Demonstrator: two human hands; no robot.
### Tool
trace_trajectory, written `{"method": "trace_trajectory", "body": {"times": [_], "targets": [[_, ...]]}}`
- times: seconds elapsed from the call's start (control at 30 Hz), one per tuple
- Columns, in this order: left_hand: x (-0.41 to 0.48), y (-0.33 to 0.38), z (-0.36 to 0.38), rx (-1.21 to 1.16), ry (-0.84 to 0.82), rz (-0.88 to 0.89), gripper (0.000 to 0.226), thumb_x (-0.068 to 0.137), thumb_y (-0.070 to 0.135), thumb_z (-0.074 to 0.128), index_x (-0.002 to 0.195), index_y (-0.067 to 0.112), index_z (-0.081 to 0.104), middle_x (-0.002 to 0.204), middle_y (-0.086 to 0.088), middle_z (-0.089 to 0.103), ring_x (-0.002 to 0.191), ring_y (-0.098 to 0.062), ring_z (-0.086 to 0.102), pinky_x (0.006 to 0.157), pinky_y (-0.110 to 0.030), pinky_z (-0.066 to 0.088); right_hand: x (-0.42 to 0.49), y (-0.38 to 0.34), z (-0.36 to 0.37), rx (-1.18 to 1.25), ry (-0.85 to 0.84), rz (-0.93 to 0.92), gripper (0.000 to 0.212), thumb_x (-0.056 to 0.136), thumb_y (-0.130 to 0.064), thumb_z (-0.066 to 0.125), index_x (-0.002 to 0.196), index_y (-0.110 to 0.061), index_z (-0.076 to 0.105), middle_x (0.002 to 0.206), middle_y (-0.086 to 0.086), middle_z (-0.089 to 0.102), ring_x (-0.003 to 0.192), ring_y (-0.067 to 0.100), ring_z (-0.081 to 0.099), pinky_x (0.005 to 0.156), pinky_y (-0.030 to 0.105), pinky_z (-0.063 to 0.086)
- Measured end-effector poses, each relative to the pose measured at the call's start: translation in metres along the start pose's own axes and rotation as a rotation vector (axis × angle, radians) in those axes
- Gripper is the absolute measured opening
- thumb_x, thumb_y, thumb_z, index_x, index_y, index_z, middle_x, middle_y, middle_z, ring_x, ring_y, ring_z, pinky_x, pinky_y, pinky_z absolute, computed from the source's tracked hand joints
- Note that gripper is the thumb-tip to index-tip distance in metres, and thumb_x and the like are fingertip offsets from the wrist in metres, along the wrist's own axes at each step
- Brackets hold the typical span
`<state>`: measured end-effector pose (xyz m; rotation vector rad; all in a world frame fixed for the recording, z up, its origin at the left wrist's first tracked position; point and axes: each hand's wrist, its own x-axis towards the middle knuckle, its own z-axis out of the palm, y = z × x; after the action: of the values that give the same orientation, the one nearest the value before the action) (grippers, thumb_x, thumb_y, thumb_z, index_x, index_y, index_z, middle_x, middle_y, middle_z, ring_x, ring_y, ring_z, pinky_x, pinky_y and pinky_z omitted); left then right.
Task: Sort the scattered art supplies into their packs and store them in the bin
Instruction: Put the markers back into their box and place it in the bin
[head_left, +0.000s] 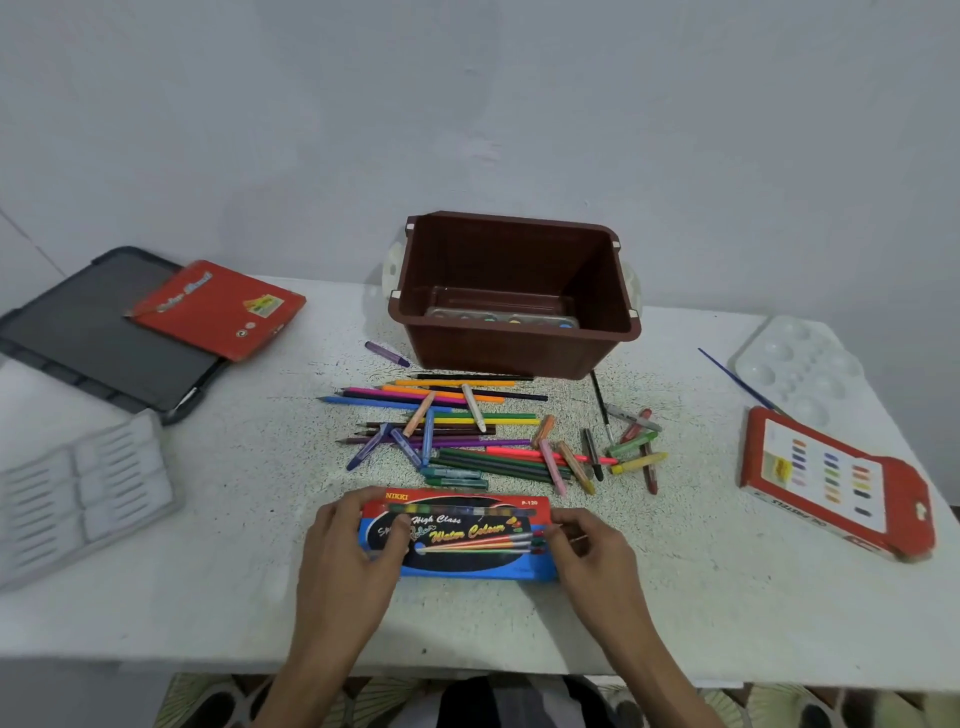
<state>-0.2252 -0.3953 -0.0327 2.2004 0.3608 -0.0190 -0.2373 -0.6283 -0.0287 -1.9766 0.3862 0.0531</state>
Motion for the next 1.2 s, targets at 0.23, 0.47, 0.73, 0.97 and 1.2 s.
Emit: {"method": "trace_trajectory", "body": {"times": [0.23,0.47,0.73,0.97,1.2], "targets": [[0.013,0.065,-0.01,-0.095,-0.027,0.066,0.025,0.091,0.033,0.066,0.114,0.036,0.055,0.109,0.012,0.058,0.091,-0.005,0.059,0.049,-0.001,0.041,0.027,-0.031,-0.031,0.045,0.117,-0.035,0.013,0.094,-0.015,0.061,0.095,-0.024,0.07,0.081,-0.013,0.071,0.073,-0.004,0.061,0.059,0.012,0.046],[0.042,0.116,-0.02,-0.198,-0.02,0.175,0.015,0.092,0.029,0.065,0.105,0.034,0.06,0.095,0.016,0.064,0.069,0.007,0.063,0.048,-0.006,0.046,0.062,-0.068,-0.051,0.044,0.227,-0.089,0.016,0.096,-0.02,0.058,0.105,-0.02,0.071,0.096,-0.005,0.07,0.085,0.002,0.063,0.066,0.018,0.05],[0.091,0.153,-0.024,-0.179,0.028,0.346,0.014,0.093,0.026,0.065,0.1,0.036,0.058,0.088,0.023,0.061,0.078,0.012,0.062,0.061,-0.004,0.047,0.117,-0.114,-0.064,-0.017,0.262,-0.176,0.021,0.095,-0.025,0.056,0.106,-0.02,0.073,0.097,-0.003,0.07,0.086,0.006,0.061,0.069,0.026,0.048],[0.163,0.175,-0.011,-0.135,0.034,0.411,0.015,0.094,0.031,0.063,0.108,0.024,0.063,0.094,0.011,0.063,0.08,-0.007,0.064,0.055,-0.012,0.048,0.178,-0.154,-0.06,-0.119,0.249,-0.194,0.02,0.094,-0.023,0.055,0.093,-0.019,0.074,0.079,-0.015,0.065,0.08,0.004,0.061,0.073,0.03,0.051],[0.231,0.182,0.017,-0.066,-0.068,0.308,0.013,0.094,0.034,0.062,0.105,0.028,0.058,0.105,0.01,0.055,0.097,-0.02,0.063,0.079,-0.042,0.058,0.25,-0.158,-0.04,-0.376,0.174,-0.181,0.024,0.095,-0.027,0.052,0.09,-0.009,0.067,0.08,0.002,0.066,0.08,0.022,0.061,0.056,0.024,0.04]]}}
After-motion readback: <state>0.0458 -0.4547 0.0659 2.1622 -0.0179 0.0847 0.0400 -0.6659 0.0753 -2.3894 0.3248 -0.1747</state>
